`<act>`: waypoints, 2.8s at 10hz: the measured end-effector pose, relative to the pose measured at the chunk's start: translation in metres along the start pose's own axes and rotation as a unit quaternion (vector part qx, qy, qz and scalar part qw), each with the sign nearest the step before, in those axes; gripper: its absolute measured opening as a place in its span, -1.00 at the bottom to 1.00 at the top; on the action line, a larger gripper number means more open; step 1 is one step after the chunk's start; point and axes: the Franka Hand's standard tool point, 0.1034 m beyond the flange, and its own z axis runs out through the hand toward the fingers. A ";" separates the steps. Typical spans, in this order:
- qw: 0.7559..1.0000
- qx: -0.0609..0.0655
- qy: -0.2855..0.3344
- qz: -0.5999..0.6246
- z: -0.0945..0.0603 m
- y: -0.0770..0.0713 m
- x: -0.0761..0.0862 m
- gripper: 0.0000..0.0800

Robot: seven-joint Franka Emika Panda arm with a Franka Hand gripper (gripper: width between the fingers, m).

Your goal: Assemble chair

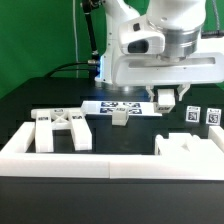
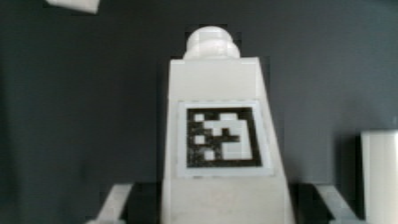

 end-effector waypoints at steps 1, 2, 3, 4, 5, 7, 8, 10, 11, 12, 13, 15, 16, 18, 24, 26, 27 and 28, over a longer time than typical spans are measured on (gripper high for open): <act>1.000 -0.001 0.032 0.000 0.000 0.001 0.000 -0.26; 0.999 -0.002 0.050 0.000 -0.002 0.001 0.000 -0.26; 0.996 -0.002 0.085 -0.001 -0.015 0.000 0.010 -0.26; 0.993 -0.003 0.115 -0.002 -0.024 0.000 0.016 -0.26; 0.990 -0.004 0.140 -0.003 -0.030 -0.001 0.020 -0.26; 0.975 -0.009 0.224 -0.003 -0.029 0.002 0.025 -0.26; 0.972 -0.010 0.237 -0.003 -0.026 0.002 0.024 -0.26; 0.963 -0.011 0.268 -0.004 -0.028 0.001 0.026 -0.26; 0.966 -0.008 0.256 -0.010 -0.044 -0.009 0.034 -0.26; 0.964 -0.007 0.266 -0.013 -0.056 -0.012 0.044 -0.26; 0.962 -0.007 0.272 -0.015 -0.061 -0.014 0.049 -0.26; 0.963 -0.007 0.271 -0.014 -0.059 -0.014 0.048 -0.26; 0.963 -0.007 0.271 -0.014 -0.059 -0.014 0.048 -0.26; 0.962 -0.006 0.273 -0.019 -0.062 -0.021 0.053 -0.26; 0.922 -0.006 0.385 -0.028 -0.067 -0.036 0.070 -0.26; 0.918 -0.006 0.396 -0.034 -0.057 -0.040 0.067 -0.26; 0.918 -0.006 0.395 -0.037 -0.056 -0.044 0.068 -0.26; 0.918 -0.006 0.394 -0.038 -0.055 -0.046 0.068 -0.26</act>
Offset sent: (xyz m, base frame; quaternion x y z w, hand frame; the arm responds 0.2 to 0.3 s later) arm 0.0243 0.0029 0.0270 0.0137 0.1585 -0.0094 0.9872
